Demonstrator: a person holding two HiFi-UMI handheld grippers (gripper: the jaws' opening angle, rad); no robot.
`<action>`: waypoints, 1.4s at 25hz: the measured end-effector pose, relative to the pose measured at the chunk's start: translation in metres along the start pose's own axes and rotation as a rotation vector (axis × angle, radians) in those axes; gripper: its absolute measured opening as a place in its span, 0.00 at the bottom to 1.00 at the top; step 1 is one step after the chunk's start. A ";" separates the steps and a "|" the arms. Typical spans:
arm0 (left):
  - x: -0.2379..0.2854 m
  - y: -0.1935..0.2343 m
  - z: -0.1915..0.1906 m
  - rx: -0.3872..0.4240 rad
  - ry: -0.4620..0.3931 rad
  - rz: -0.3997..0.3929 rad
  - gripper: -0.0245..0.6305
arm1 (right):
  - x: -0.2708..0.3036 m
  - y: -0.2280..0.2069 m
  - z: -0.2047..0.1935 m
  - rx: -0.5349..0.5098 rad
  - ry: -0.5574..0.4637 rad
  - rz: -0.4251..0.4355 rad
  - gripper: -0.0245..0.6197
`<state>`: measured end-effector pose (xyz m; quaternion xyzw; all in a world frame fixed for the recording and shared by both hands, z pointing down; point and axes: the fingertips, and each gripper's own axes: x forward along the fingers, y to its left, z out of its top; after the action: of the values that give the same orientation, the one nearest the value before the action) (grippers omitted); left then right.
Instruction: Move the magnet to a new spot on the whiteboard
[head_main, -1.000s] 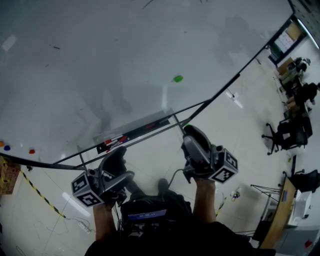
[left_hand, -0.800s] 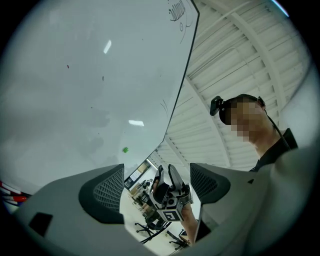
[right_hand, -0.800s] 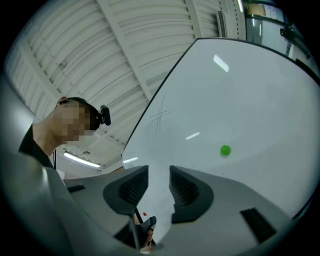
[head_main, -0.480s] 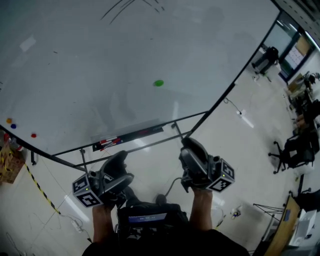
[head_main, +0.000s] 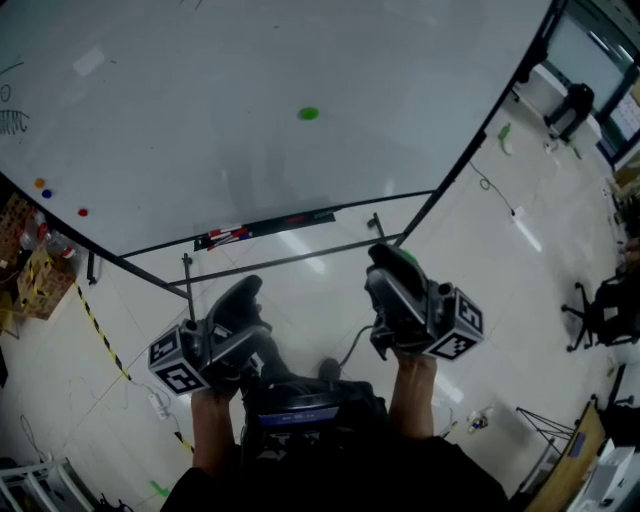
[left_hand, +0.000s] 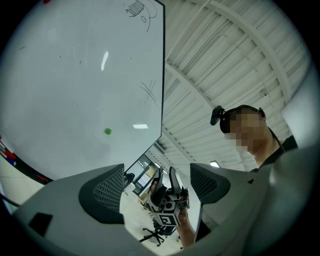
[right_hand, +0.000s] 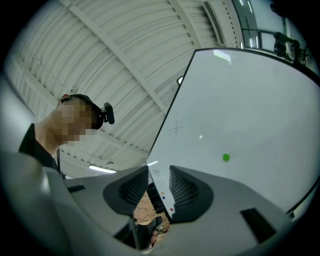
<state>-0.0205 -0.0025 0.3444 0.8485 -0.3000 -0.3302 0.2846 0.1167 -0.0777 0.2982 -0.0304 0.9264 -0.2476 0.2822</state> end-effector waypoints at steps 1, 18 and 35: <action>0.000 -0.005 -0.002 0.009 -0.003 0.004 0.66 | -0.001 0.005 -0.001 0.004 0.003 0.015 0.28; 0.010 -0.040 -0.056 0.030 -0.011 0.054 0.66 | -0.053 0.036 -0.002 0.049 0.043 0.106 0.28; -0.050 -0.081 -0.038 0.051 -0.020 0.015 0.66 | -0.030 0.098 -0.033 0.027 0.034 0.129 0.28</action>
<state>0.0035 0.0965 0.3322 0.8499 -0.3173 -0.3288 0.2624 0.1324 0.0282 0.2907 0.0376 0.9277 -0.2416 0.2822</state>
